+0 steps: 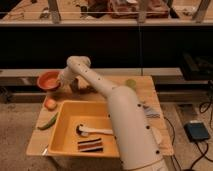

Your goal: Stack bowls into tray

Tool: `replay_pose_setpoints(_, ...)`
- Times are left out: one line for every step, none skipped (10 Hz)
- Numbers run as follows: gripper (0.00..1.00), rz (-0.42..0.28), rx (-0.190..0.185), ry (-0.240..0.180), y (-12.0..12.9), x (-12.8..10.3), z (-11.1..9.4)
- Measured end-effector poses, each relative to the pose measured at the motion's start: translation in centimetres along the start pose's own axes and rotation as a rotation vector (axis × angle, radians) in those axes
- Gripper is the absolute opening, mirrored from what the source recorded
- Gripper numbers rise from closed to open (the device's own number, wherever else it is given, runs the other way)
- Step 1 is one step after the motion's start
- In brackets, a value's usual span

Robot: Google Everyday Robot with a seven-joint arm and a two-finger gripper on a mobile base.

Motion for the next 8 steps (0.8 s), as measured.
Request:
replay_pose_setpoints(0.04, -0.001, 0.006, -0.003, 0.0, 0.0, 0.0)
replay_pose_setpoints(0.04, -0.003, 0.008, -0.008, 0.0, 0.1, -0.1)
replay_pose_setpoints(0.04, -0.009, 0.008, -0.023, 0.0, 0.2, -0.4)
replay_pose_setpoints(0.04, -0.016, 0.007, -0.034, -0.1, 0.1, -0.5)
replay_pose_setpoints(0.04, -0.025, 0.005, -0.049, -0.2, 0.0, -0.7)
replay_pose_setpoints(0.04, -0.039, 0.001, -0.063, -0.3, -0.3, -1.2)
replay_pose_setpoints(0.04, -0.052, 0.002, -0.071, -0.5, -0.4, -2.1)
replay_pose_setpoints(0.04, -0.061, 0.007, -0.076, -0.6, -0.4, -3.5)
